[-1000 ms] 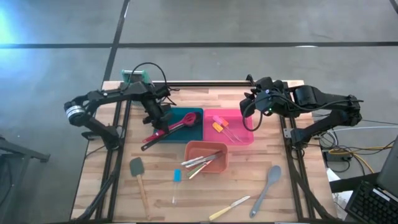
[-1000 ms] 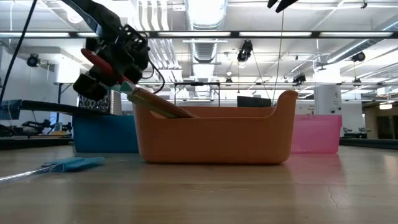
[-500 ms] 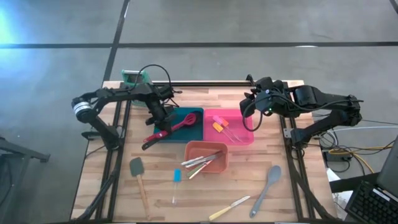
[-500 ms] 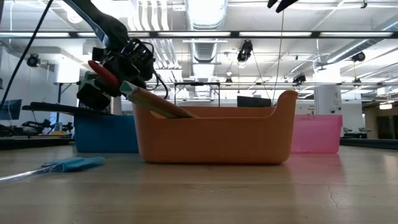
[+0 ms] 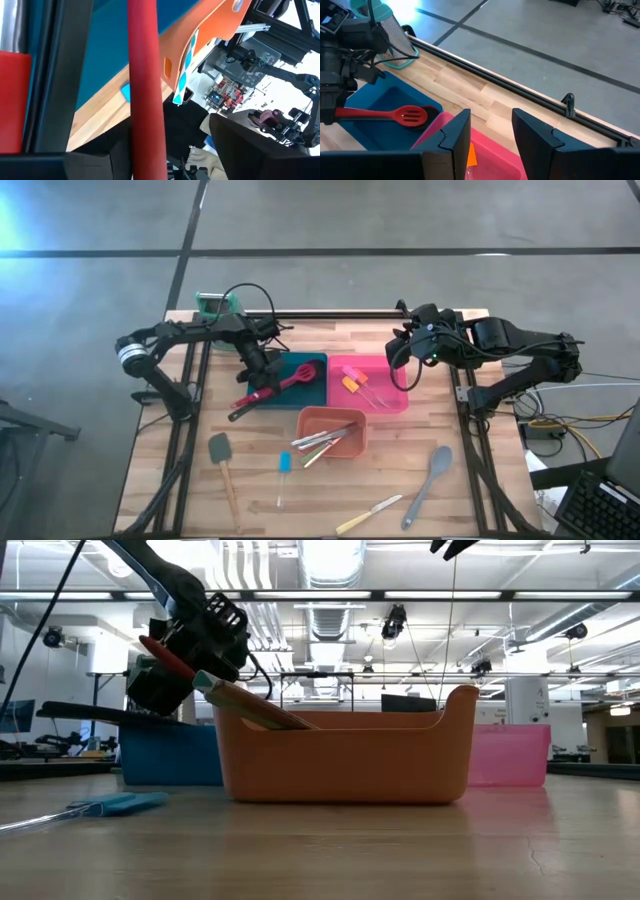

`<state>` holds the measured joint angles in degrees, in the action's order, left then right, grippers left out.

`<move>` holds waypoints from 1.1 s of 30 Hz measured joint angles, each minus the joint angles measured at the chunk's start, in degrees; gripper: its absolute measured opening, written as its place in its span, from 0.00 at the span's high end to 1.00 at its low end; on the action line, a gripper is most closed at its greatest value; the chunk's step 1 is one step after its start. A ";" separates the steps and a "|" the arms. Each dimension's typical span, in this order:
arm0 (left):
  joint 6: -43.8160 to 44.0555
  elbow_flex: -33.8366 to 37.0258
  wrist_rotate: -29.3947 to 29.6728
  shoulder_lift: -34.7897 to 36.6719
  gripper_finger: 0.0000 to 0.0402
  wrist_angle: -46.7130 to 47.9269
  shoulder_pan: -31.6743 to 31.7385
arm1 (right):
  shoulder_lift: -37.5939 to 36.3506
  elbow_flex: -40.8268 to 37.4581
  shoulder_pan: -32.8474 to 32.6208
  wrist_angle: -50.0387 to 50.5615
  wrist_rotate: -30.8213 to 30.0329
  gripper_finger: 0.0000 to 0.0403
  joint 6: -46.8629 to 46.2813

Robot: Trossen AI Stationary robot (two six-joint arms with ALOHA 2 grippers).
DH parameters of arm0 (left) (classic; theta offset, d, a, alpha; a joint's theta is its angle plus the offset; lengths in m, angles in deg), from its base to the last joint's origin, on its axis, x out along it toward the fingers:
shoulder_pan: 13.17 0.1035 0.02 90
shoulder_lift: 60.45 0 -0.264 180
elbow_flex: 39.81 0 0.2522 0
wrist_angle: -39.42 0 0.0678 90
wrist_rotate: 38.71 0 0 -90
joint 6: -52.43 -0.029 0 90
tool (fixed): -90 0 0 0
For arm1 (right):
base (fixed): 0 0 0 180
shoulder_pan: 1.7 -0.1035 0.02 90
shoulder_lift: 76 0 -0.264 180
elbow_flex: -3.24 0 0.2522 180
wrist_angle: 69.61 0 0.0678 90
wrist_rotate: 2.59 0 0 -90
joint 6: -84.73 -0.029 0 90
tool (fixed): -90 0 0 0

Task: Pick & Place Kitchen Items
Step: Put the red serving spoon into the blue bin, then put the blue spatula into the red bin

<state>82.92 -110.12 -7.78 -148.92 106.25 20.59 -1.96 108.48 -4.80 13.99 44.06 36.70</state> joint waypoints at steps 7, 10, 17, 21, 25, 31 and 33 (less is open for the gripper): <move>-0.65 0.00 1.56 0.04 0.39 -0.30 0.21 | -0.02 0.00 0.00 -0.01 0.02 0.64 -0.73; -1.22 0.00 6.67 0.28 0.39 -0.43 0.28 | -0.02 0.00 0.00 0.00 0.03 0.65 -1.05; -3.63 -1.69 17.83 0.44 0.38 -0.41 0.28 | -0.02 0.00 0.00 -0.01 0.04 0.67 -1.07; -4.29 -2.96 23.16 0.47 0.38 -0.39 0.28 | -0.02 0.00 0.00 -0.01 0.07 0.66 -1.07; -6.00 -3.93 28.02 0.50 0.38 0.03 0.25 | -0.02 0.00 0.00 -0.01 0.07 0.65 -1.07; -10.05 -9.02 39.78 0.62 0.38 7.32 0.04 | -0.02 0.00 0.00 0.30 0.09 0.65 -0.92; -10.78 -12.13 41.36 1.02 0.38 9.78 -0.26 | -0.02 0.00 0.00 0.33 0.07 0.66 -0.87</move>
<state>72.14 -122.25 33.57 -147.90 116.03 20.33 -1.98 108.48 -4.80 14.31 44.12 35.83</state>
